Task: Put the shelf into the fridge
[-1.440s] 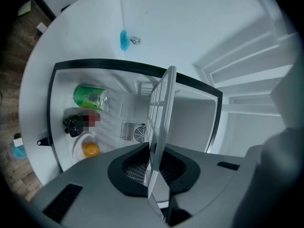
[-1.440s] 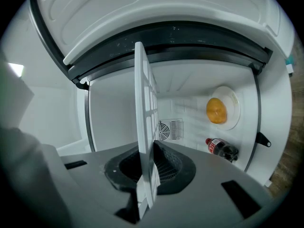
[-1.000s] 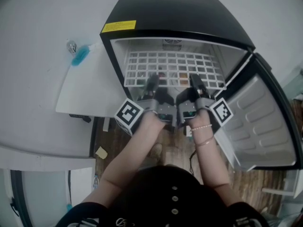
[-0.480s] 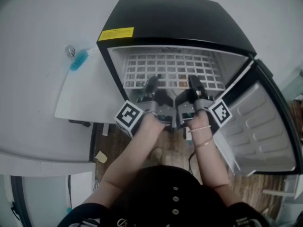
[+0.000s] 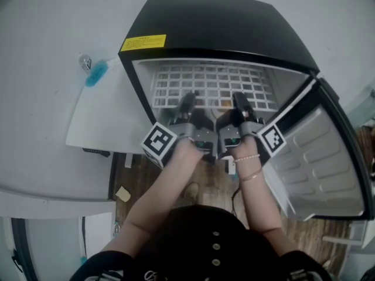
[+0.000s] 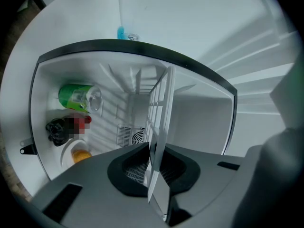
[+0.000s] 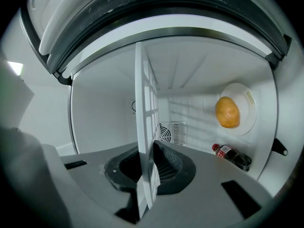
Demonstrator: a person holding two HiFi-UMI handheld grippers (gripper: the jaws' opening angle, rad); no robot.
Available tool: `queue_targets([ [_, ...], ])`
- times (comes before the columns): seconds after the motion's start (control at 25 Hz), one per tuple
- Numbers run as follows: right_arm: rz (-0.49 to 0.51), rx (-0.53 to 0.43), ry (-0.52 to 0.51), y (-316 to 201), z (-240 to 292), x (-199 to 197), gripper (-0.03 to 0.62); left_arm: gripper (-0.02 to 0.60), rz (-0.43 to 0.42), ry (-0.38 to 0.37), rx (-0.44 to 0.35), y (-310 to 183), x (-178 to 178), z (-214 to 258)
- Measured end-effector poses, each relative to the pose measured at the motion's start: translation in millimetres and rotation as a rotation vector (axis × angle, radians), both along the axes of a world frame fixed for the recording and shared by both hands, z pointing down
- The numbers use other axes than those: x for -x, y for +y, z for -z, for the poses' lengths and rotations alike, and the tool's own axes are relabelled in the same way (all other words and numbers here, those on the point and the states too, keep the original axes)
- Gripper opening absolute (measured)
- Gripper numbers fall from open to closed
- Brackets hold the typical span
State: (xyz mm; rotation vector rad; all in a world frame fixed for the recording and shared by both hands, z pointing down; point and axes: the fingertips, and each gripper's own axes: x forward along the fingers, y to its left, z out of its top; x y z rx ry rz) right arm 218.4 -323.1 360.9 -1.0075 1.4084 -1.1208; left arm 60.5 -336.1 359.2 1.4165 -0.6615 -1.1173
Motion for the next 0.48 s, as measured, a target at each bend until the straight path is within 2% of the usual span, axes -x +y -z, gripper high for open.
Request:
queue_targets([
  [0.48,-0.008,0.005,0.003,-6.2,-1.8,0.5,0.034,0.040,-0.008,-0.001,0.000,-6.3,-0.1,-2.8],
])
